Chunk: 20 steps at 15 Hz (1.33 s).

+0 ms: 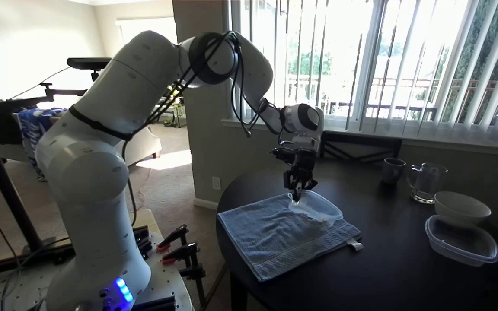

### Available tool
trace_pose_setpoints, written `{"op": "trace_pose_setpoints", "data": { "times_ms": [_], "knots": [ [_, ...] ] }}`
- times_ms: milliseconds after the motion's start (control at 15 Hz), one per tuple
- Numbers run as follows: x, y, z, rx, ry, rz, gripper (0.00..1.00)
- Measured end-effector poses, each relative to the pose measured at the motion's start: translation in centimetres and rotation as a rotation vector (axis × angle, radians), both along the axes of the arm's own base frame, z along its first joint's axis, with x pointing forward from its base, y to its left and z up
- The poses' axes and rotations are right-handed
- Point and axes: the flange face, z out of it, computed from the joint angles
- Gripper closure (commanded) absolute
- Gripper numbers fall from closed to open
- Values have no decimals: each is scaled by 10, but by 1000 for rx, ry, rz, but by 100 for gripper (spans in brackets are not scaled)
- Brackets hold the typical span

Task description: Pour out the sweets from the bowl

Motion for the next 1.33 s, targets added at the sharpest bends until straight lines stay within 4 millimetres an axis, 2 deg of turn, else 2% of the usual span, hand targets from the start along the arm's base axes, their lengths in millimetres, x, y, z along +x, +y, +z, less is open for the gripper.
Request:
{"op": "trace_pose_setpoints", "data": {
  "times_ms": [400,867,1067,1333],
  "knots": [
    [-43,4,19,-72,155,29,99],
    [-75,34,40,-118,380,9,99],
    [-81,37,41,-163,506,-33,99],
    [-72,41,34,-212,610,-79,99]
  ]
}}
